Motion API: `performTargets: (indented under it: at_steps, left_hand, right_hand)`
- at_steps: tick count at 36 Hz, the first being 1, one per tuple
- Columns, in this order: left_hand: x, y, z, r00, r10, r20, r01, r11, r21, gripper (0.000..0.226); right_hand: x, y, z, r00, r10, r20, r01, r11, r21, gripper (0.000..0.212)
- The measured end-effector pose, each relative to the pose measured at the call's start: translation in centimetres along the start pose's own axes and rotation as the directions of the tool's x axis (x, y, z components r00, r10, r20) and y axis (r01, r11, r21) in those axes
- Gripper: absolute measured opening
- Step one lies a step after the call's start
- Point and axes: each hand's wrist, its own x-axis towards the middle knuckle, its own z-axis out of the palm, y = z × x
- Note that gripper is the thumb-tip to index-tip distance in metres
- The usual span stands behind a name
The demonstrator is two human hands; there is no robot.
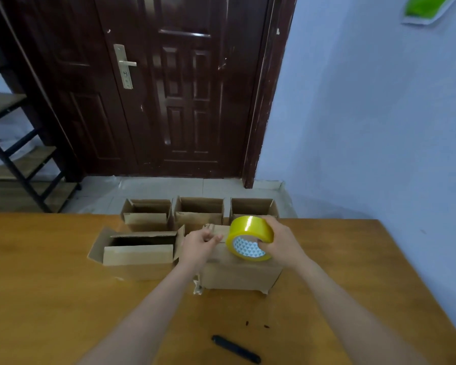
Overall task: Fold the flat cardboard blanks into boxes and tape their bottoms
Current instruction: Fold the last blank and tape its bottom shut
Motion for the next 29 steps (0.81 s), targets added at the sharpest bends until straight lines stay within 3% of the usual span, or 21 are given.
performTargets:
  at_steps: [8, 15, 20, 25, 29]
  left_hand:
    - [0.0, 0.1, -0.7, 0.999, 0.034, -0.037, -0.032, 0.999, 0.031, 0.042]
    - [0.7, 0.6, -0.7, 0.994, 0.109, 0.029, -0.111, 0.903, 0.415, 0.047]
    - [0.8, 1.4, -1.6, 0.995, 0.095, 0.031, -0.1, 0.955, 0.28, 0.037]
    - [0.4, 2.3, -3.1, 0.996, 0.071, 0.049, -0.077, 0.986, 0.151, 0.034]
    - [0.8, 2.7, -2.7, 0.995, 0.081, 0.059, -0.089, 0.983, 0.162, 0.035]
  right_hand:
    - [1.3, -1.3, -1.4, 0.997, -0.05, 0.053, 0.061, 0.975, -0.216, 0.058]
    - [1.8, -2.8, -2.4, 0.981, -0.188, 0.058, 0.194, 0.877, -0.439, 0.063]
    - [2.2, -3.3, -4.0, 0.966, -0.24, 0.092, 0.242, 0.733, -0.636, 0.059]
    - [1.8, -2.6, -5.4, 0.98, -0.187, 0.074, 0.152, 0.444, -0.883, 0.056]
    - [1.6, -2.4, -6.1, 0.998, -0.059, 0.027, 0.049, 0.417, -0.908, 0.051]
